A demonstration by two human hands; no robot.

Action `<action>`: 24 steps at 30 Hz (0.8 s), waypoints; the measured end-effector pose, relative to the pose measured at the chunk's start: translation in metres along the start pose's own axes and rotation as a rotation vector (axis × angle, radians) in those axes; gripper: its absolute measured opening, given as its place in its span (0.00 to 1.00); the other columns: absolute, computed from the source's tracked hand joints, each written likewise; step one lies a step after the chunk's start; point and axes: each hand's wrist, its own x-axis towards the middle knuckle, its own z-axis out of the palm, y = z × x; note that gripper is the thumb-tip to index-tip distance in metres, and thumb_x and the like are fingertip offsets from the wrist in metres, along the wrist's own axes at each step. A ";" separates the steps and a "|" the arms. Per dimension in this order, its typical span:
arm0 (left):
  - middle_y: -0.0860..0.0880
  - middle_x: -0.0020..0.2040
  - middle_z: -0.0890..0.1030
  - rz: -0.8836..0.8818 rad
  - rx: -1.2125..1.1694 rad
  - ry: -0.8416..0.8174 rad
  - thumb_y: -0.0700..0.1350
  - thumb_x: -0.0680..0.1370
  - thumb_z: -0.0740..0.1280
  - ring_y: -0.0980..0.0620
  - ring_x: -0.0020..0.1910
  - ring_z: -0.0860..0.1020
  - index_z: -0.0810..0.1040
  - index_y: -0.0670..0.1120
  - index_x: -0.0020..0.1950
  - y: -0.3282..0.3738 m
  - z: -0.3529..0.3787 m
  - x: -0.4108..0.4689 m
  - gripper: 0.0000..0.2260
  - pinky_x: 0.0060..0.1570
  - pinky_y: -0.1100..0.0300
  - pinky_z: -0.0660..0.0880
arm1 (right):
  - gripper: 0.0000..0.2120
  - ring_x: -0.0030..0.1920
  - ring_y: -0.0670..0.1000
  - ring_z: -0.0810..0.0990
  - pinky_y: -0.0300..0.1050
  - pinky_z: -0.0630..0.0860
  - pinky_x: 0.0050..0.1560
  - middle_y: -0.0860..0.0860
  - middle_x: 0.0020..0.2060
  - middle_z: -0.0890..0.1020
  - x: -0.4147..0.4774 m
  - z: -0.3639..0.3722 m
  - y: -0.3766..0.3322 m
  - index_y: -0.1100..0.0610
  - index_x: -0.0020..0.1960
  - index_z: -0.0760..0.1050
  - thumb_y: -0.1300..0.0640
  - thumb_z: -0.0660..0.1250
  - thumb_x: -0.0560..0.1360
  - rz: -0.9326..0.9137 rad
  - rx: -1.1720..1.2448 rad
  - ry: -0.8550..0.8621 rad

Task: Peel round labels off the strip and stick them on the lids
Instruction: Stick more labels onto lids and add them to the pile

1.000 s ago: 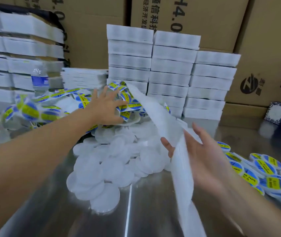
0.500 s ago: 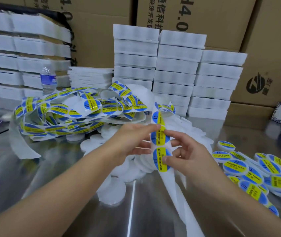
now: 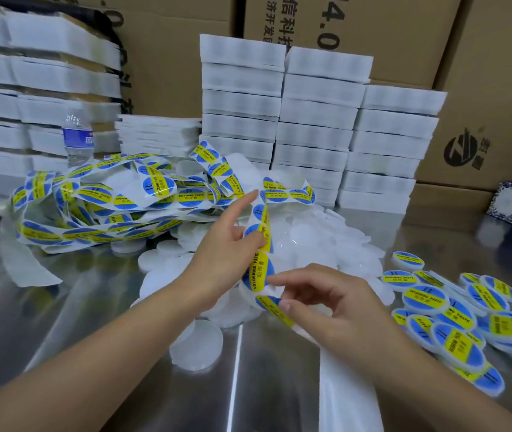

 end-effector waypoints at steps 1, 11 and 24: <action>0.59 0.22 0.71 0.015 -0.005 0.004 0.34 0.76 0.62 0.60 0.20 0.66 0.75 0.61 0.56 0.001 0.000 -0.001 0.21 0.23 0.69 0.65 | 0.15 0.36 0.43 0.78 0.33 0.72 0.42 0.44 0.35 0.80 -0.001 0.002 0.000 0.48 0.47 0.83 0.67 0.70 0.70 -0.009 0.013 -0.007; 0.54 0.29 0.81 -0.120 -0.046 -0.253 0.37 0.75 0.68 0.57 0.26 0.79 0.75 0.54 0.63 0.010 -0.003 -0.010 0.19 0.27 0.65 0.74 | 0.16 0.33 0.46 0.74 0.35 0.72 0.38 0.44 0.31 0.78 0.004 0.000 0.007 0.51 0.43 0.83 0.72 0.68 0.71 0.154 0.243 0.171; 0.47 0.38 0.85 -0.159 0.133 -0.147 0.41 0.75 0.70 0.53 0.38 0.83 0.74 0.51 0.67 0.006 0.009 -0.017 0.21 0.47 0.55 0.79 | 0.08 0.36 0.44 0.73 0.39 0.71 0.35 0.43 0.34 0.75 0.000 -0.002 0.013 0.40 0.42 0.80 0.50 0.75 0.65 0.022 -0.507 0.235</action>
